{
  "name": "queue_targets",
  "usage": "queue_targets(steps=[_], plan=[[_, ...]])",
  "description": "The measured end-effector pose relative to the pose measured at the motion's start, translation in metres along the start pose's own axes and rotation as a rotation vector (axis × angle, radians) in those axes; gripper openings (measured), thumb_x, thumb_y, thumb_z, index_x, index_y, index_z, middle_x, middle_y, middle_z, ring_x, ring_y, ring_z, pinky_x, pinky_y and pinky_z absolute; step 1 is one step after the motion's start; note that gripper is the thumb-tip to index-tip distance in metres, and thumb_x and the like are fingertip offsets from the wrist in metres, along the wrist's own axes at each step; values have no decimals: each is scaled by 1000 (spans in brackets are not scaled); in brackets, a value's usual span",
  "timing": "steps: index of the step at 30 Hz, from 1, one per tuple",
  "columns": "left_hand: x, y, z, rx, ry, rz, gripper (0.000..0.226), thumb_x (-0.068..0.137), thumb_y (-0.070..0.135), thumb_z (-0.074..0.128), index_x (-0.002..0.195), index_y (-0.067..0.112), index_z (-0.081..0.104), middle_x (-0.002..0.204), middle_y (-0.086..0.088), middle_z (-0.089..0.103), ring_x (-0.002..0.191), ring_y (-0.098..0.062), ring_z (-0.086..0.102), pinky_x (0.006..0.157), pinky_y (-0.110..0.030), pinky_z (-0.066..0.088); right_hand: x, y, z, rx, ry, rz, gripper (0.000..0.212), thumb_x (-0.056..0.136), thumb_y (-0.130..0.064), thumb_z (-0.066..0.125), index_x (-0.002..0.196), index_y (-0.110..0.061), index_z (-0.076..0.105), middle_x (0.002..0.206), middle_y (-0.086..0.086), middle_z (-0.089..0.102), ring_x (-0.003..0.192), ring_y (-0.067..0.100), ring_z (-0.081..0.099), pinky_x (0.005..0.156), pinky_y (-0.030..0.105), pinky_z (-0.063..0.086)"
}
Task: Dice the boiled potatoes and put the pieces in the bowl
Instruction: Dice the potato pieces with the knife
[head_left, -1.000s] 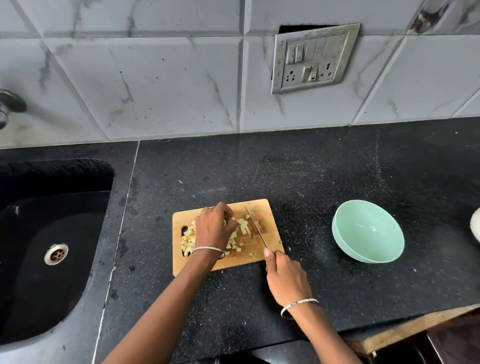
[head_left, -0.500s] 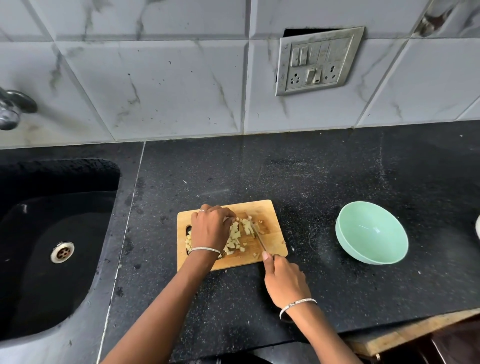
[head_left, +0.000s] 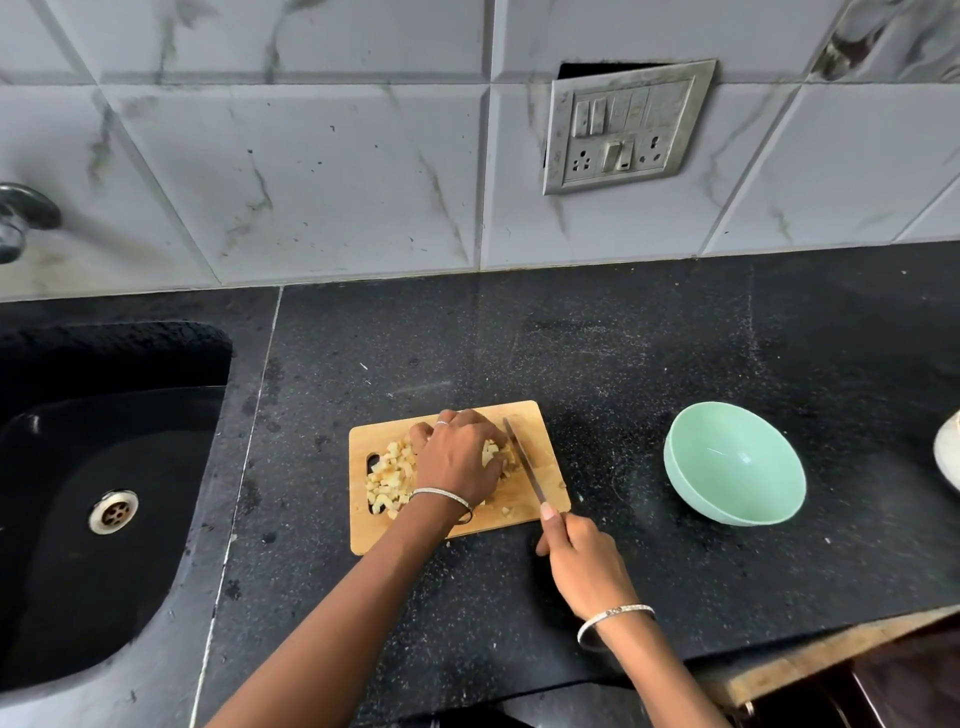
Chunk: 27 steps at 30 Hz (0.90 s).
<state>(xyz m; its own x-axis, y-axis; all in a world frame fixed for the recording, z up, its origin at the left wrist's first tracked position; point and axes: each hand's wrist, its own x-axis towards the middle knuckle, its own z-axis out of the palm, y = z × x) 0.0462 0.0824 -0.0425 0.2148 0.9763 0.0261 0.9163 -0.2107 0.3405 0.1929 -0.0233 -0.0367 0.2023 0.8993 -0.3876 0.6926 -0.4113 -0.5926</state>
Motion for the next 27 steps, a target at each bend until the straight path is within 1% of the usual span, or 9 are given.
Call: queue_targets(steps=[3, 5, 10, 13, 17, 19, 21, 24, 27], plan=[[-3, 2, 5, 6, 7, -46, 19, 83, 39, 64, 100, 37, 71, 119, 16, 58, 114, -14, 45, 81, -37, 23, -3, 1, 11, -30, -8, -17, 53, 104, -48, 26, 88, -15, 64, 87, 4, 66, 95, 31, 61, 81, 38, 45], [-4, 3, 7, -17, 13, -76, 18, 83, 39, 63, 98, 37, 72, 118, 16, 58, 114, -14, 44, 82, -37, 24, -2, 3, 16, -60, 2, -21, 53, 103, -49, 23, 92, -15, 63, 93, 8, 68, 97, 32, 62, 79, 38, 45], [-1, 4, 8, -53, 9, -114, 14, 81, 37, 66, 92, 36, 74, 118, 17, 58, 112, -14, 44, 82, -37, 23, -4, 1, 24, -128, 51, -14, 53, 102, -52, 17, 100, -18, 58, 98, 10, 66, 99, 36, 62, 77, 41, 46], [0, 5, 8, -72, 13, -141, 11, 79, 35, 68, 87, 35, 74, 116, 17, 59, 111, -13, 45, 82, -37, 23, -9, -5, 28, -170, 96, 0, 47, 103, -49, 19, 106, -18, 55, 103, 13, 66, 101, 39, 62, 74, 41, 44], [3, 7, 7, -72, 7, -183, 9, 75, 32, 70, 83, 34, 74, 114, 17, 60, 110, -14, 45, 79, -36, 20, -11, -12, 32, -277, 125, 6, 42, 104, -47, 21, 108, -17, 51, 107, 13, 67, 102, 38, 64, 67, 38, 38], [5, 7, 7, -65, 0, -190, 9, 74, 32, 71, 82, 34, 74, 113, 18, 61, 109, -14, 44, 79, -36, 21, -10, -14, 34, -308, 119, 18, 42, 104, -46, 22, 109, -17, 51, 108, 12, 67, 103, 37, 64, 66, 37, 39], [6, 8, 7, -71, -6, -198, 9, 73, 33, 72, 82, 34, 74, 113, 18, 60, 109, -14, 44, 79, -36, 21, -6, -16, 35, -317, 103, 50, 43, 104, -46, 22, 110, -16, 53, 110, 13, 67, 104, 37, 64, 68, 38, 41], [7, 7, 8, -75, -10, -206, 9, 73, 34, 73, 82, 35, 73, 113, 19, 60, 111, -14, 43, 79, -37, 21, -1, -19, 32, -296, 78, 75, 46, 104, -47, 24, 111, -14, 56, 112, 14, 66, 106, 39, 62, 71, 38, 41], [7, 7, 7, -82, 1, -216, 6, 73, 37, 75, 79, 35, 73, 113, 18, 61, 113, -15, 43, 80, -38, 22, 4, -16, 27, -165, 7, 66, 48, 104, -47, 25, 108, -13, 59, 110, 17, 65, 106, 40, 60, 79, 41, 44]])
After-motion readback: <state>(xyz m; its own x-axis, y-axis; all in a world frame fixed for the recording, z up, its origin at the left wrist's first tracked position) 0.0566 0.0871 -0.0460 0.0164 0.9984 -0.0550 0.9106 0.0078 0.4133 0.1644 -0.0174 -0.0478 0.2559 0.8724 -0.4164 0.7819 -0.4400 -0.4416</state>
